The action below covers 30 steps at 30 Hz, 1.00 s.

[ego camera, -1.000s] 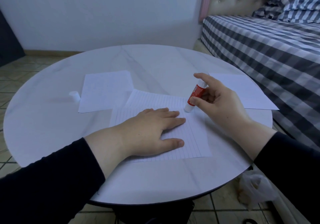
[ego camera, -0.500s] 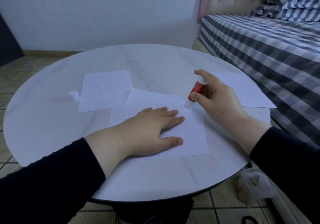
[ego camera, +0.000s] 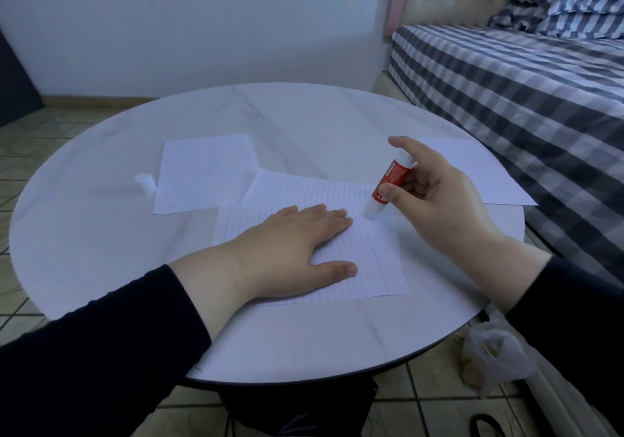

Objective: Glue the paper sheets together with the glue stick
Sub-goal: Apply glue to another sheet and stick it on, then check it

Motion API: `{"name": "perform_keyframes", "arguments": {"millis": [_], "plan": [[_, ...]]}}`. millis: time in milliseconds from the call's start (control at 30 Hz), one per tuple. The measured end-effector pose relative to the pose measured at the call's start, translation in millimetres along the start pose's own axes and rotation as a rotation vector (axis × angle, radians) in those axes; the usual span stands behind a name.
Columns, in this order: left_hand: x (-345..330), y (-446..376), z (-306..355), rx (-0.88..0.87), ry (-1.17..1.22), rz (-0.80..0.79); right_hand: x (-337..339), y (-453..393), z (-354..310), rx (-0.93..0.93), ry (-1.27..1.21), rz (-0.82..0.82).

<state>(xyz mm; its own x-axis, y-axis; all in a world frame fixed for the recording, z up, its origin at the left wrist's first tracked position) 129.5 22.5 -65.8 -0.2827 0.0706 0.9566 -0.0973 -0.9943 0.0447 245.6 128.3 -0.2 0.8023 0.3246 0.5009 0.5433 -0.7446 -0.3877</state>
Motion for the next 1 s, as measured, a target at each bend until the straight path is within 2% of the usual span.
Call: {"name": "perform_keyframes", "arguments": {"millis": [100, 200, 300, 400, 567, 733, 833, 1000], "plan": [[-0.6, 0.1, -0.4, 0.001, -0.001, 0.000, -4.7, 7.7, -1.2, 0.002, 0.022, -0.048], [-0.5, -0.1, -0.6, 0.000, 0.003, 0.002, -0.8, 5.9, -0.9, -0.004, 0.101, -0.019], [-1.0, 0.8, -0.5, -0.003, 0.007, 0.003, 6.5, 10.3, -4.1, -0.014, 0.025, 0.010], [-0.8, 1.2, -1.3, -0.006, 0.012, 0.014, 2.2, 17.4, -9.4, -0.016, 0.006, -0.041], [-0.5, 0.8, -1.2, -0.006, 0.002, 0.019, -0.6, 19.9, -6.4, -0.021, 0.117, -0.046], [-0.5, 2.2, -0.4, -0.012, 0.005, 0.027, 11.2, 25.2, -9.7, -0.048, -0.030, -0.013], [0.1, 1.4, -0.7, -0.017, 0.005, 0.038, 1.4, 35.0, -13.5, -0.024, 0.044, -0.085], [0.2, 1.5, -1.6, -0.022, 0.022, 0.053, 7.8, 35.3, -8.0, -0.047, 0.077, -0.039]]}}
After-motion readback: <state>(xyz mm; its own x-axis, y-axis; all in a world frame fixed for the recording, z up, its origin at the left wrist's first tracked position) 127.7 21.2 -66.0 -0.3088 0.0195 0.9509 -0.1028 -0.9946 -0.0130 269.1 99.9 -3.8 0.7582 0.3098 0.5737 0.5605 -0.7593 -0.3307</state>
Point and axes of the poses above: each hand's wrist, its own y-axis away from the middle knuckle, its own x-axis out of the back of the hand, z = x × y, the point moved 10 cm from there along -y, towards the middle knuckle, and after that the axes turned 5 degrees about -x, right-handed, at the moved point
